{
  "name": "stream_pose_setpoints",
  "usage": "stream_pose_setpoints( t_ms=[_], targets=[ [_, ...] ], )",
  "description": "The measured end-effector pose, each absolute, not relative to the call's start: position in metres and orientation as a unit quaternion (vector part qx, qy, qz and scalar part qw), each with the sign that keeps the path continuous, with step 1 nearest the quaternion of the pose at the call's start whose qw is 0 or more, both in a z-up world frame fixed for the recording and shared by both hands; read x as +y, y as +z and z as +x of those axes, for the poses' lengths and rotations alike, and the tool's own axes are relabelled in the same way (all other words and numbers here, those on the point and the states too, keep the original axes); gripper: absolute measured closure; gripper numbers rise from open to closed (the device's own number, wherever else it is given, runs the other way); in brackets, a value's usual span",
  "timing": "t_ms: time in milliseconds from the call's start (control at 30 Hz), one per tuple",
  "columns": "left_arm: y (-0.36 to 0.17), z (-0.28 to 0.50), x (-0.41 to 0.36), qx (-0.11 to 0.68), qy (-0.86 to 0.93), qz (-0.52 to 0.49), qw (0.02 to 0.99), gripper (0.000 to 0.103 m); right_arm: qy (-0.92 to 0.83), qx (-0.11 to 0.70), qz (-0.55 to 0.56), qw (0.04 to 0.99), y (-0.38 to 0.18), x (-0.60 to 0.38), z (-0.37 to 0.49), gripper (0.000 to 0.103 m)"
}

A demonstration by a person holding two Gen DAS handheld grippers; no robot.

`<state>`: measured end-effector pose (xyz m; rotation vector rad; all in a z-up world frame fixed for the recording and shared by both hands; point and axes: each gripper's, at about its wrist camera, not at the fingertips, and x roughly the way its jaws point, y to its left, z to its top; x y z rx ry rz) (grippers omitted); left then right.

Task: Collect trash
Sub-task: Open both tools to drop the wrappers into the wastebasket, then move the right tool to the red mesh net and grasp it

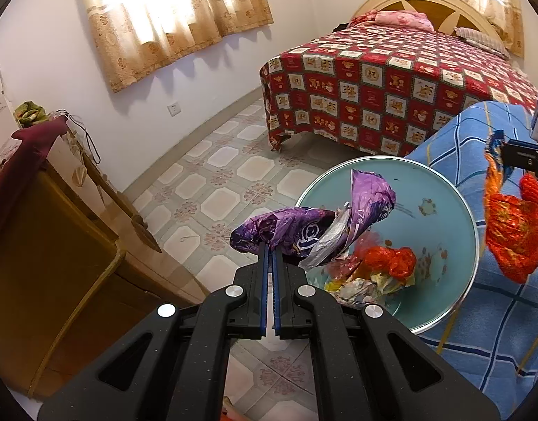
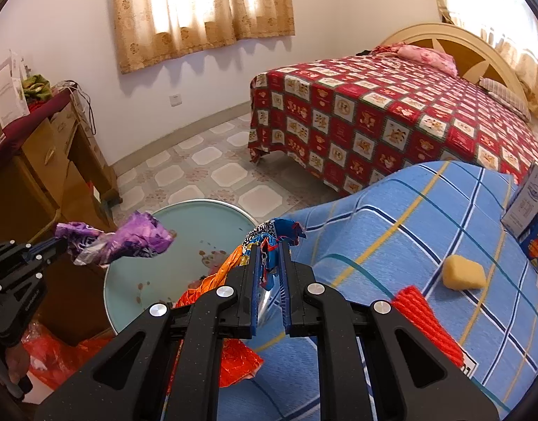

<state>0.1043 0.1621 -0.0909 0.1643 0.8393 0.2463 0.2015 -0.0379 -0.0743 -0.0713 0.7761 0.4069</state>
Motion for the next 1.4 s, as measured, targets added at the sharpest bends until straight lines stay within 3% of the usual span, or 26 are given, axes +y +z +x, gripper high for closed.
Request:
stream_pose_setpoints(
  t_ms=[100,167,233,300,533,667,1100,1400],
  targets=[
    [-0.089,0.105,0.162,0.406,0.112,0.078,0.904,0.098,0.212,0.375,-0.033,0.902,-0.075,-0.032,0.202,0.091],
    [-0.09,0.106,0.16,0.409,0.104,0.074,0.904,0.096,0.219,0.373,-0.024,0.901,-0.076,-0.032,0.202,0.083],
    [-0.09,0.106,0.158,0.408,0.101,0.077,0.904,0.075,0.219,0.375,-0.02,0.901,-0.079,-0.032,0.203,0.064],
    [-0.09,0.104,0.156,0.405,0.1,0.077,0.905,0.057,0.217,0.377,-0.022,0.9,-0.082,-0.032,0.202,0.063],
    [-0.089,0.103,0.156,0.404,0.099,0.074,0.907,0.037,0.205,0.375,-0.021,0.904,-0.086,-0.046,0.192,0.047],
    [-0.092,0.102,0.155,0.406,0.098,0.069,0.906,0.024,0.179,0.373,-0.027,0.91,-0.093,-0.073,0.174,0.043],
    [-0.123,0.11,0.133,0.442,0.092,0.083,0.888,0.021,0.037,0.396,0.006,0.917,-0.124,-0.212,0.149,0.04],
    [-0.126,0.115,0.137,0.447,0.104,0.084,0.884,0.021,0.07,0.411,-0.009,0.909,-0.13,-0.204,0.173,0.04]
  ],
)
